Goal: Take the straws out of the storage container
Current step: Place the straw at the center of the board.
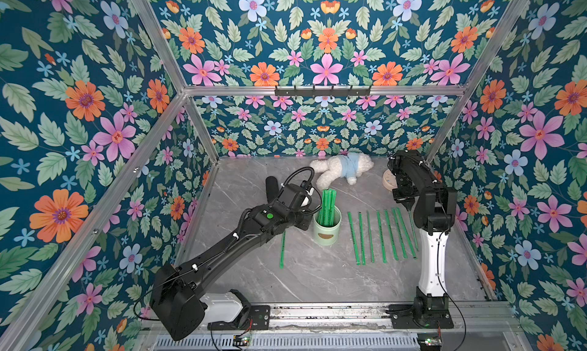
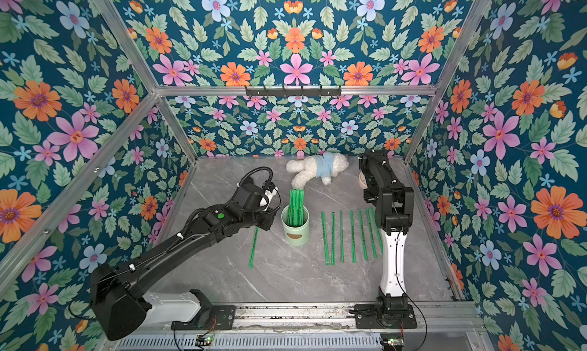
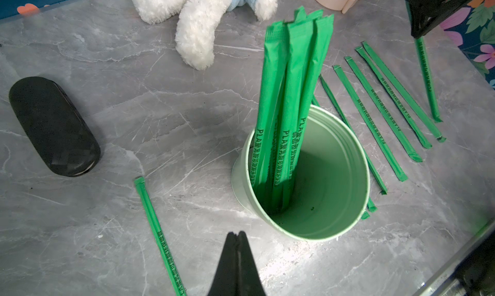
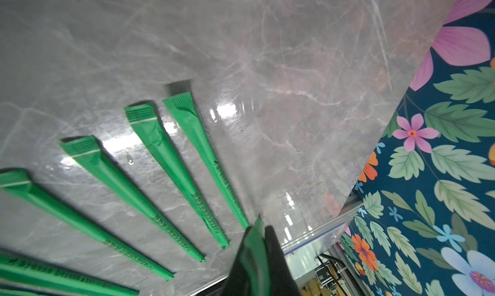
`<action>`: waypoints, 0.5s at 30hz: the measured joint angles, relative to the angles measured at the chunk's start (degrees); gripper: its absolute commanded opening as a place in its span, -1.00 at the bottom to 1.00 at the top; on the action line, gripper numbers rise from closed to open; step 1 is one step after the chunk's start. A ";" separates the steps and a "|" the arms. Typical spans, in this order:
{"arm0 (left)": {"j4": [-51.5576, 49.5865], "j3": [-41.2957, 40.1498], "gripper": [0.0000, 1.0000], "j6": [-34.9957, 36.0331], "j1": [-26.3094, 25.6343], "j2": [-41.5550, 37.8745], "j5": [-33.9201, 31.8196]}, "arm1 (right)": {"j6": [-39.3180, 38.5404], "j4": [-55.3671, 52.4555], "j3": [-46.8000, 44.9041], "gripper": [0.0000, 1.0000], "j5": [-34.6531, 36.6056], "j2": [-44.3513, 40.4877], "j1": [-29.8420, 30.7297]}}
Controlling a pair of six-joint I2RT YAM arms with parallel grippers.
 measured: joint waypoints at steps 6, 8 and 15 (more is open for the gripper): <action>0.00 0.00 -1.00 0.00 0.00 0.00 0.00 | -0.02 0.00 0.09 -0.71 -0.15 0.00 -0.11; 0.00 0.00 -1.00 0.00 0.00 0.00 -0.02 | -0.02 0.00 0.09 -0.70 -0.15 0.04 -0.20; 0.00 0.00 -1.00 0.00 0.00 0.00 -0.07 | -0.02 0.02 -0.15 -0.70 -0.46 -0.04 -0.44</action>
